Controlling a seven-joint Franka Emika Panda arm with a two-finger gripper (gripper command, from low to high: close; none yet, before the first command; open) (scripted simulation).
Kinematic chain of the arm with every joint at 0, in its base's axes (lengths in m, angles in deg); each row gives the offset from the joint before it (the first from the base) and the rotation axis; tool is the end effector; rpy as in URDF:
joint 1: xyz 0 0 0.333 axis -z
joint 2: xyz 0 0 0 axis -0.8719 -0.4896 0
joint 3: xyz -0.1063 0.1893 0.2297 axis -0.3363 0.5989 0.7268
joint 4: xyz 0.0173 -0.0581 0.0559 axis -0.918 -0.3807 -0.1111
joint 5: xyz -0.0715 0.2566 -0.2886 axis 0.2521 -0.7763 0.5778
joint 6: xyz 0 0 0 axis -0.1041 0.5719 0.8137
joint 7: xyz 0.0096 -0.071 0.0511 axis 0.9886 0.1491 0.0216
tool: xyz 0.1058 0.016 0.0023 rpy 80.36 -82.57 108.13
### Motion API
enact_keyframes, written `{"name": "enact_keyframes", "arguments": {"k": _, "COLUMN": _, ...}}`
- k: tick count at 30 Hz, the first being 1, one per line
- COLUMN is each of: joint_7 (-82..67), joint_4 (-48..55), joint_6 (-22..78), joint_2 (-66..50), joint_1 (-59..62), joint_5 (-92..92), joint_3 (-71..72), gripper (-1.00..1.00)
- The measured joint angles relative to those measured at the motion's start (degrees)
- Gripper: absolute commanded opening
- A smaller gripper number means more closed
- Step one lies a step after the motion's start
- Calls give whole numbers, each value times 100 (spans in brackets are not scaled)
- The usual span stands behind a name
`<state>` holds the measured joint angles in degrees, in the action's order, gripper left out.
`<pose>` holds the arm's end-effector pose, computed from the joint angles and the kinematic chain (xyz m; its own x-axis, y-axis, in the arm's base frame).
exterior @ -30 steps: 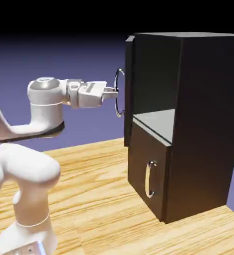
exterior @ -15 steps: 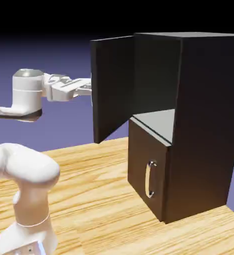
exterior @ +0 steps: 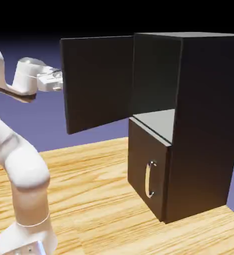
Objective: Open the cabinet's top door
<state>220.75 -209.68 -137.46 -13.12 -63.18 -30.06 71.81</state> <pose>0.1870 0.3095 0.5290 -0.6844 -0.1778 0.7071 -0.6844 -0.1778 -0.7071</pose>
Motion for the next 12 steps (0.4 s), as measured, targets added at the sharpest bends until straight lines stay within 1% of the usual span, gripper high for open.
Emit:
{"name": "enact_keyframes", "arguments": {"k": 6, "joint_7": 287, "joint_4": 816, "joint_6": 729, "joint_2": -512, "joint_1": 1245, "joint_5": -194, "joint_3": 1185, "gripper": -100}}
{"name": "enact_keyframes", "arguments": {"k": 12, "joint_7": 266, "joint_4": 1394, "joint_6": 1043, "joint_2": -462, "joint_1": 2491, "joint_5": -407, "joint_3": 2228, "gripper": -100}}
